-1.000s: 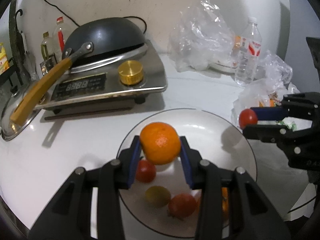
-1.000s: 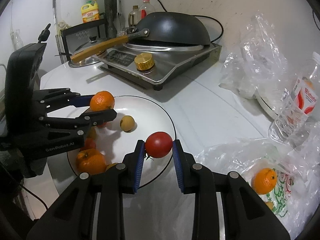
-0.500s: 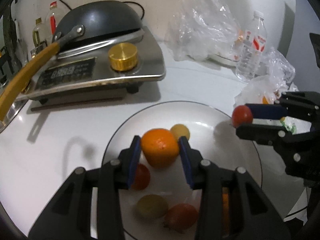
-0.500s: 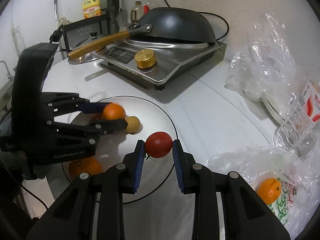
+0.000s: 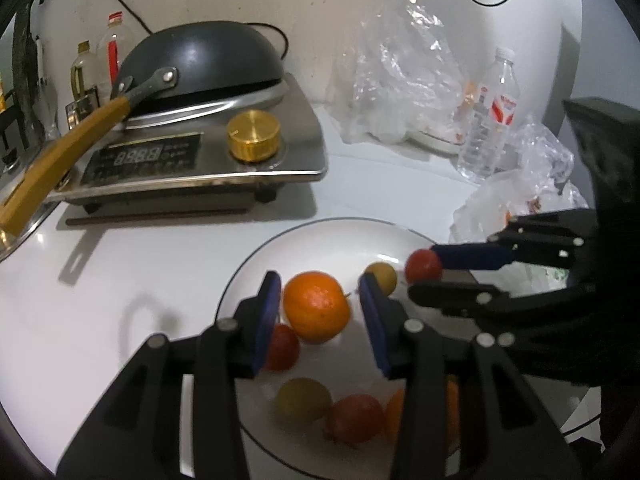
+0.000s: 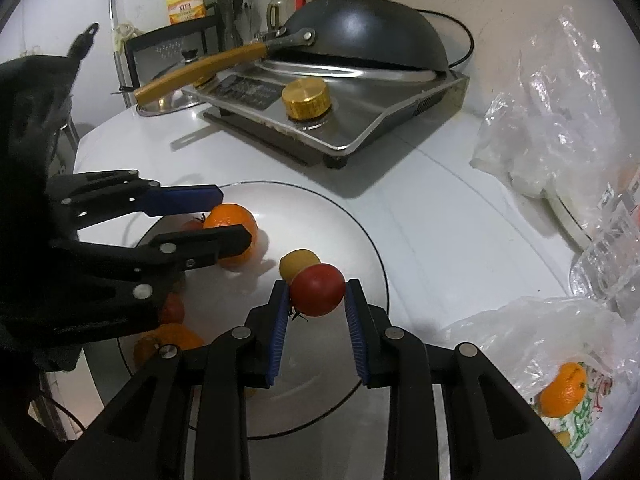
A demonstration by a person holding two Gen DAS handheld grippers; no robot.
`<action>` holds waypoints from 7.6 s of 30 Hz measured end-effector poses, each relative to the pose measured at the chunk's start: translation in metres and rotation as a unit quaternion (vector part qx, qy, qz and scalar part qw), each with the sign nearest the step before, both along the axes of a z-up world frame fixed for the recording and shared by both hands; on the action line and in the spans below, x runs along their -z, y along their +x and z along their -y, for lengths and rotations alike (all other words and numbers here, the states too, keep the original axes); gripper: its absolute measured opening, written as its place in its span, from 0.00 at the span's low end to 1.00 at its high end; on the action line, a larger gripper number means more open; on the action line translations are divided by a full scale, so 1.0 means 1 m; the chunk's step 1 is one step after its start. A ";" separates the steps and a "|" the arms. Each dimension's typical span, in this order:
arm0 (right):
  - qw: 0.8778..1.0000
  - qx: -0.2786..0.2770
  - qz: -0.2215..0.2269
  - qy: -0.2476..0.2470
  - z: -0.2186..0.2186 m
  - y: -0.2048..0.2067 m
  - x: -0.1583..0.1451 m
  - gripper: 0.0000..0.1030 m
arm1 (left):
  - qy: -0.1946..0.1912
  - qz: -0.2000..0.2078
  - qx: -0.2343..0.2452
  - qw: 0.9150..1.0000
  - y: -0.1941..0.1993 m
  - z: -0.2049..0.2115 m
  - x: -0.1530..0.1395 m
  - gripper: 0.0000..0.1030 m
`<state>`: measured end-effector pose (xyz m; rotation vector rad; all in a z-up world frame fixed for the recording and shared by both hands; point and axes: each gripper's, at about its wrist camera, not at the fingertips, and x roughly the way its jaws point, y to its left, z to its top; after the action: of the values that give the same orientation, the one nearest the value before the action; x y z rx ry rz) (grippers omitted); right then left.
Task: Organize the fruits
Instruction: 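Open the left gripper to set the orange down while the right gripper releases the tomato onto the plate, then move both open grippers back over the orange and yellow fruit on the bag, then grasp the last orange with the left gripper while the right gripper grasps the yellow fruit, then carry the orange and yellow fruit in both grippers over the white plate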
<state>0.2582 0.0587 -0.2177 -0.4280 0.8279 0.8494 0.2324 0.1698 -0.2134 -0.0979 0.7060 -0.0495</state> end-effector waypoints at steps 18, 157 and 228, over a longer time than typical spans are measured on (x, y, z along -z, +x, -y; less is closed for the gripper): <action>0.999 0.014 0.017 -0.023 -0.005 -0.007 0.002 0.29 | -0.017 0.026 -0.021 0.999 -0.025 -0.008 -0.007 0.45; 0.980 0.184 -0.037 0.072 0.260 0.033 0.003 0.36 | 0.009 -0.085 0.169 0.982 0.137 0.246 0.020 0.45; 0.985 0.159 0.045 0.040 0.149 -0.034 -0.064 0.30 | -0.017 0.053 0.116 0.992 -0.037 0.124 -0.064 0.45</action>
<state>0.2246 -0.0905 -0.1539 -0.2525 0.7503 0.5608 0.1955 0.0458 -0.1496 -0.0442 0.6070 -0.2879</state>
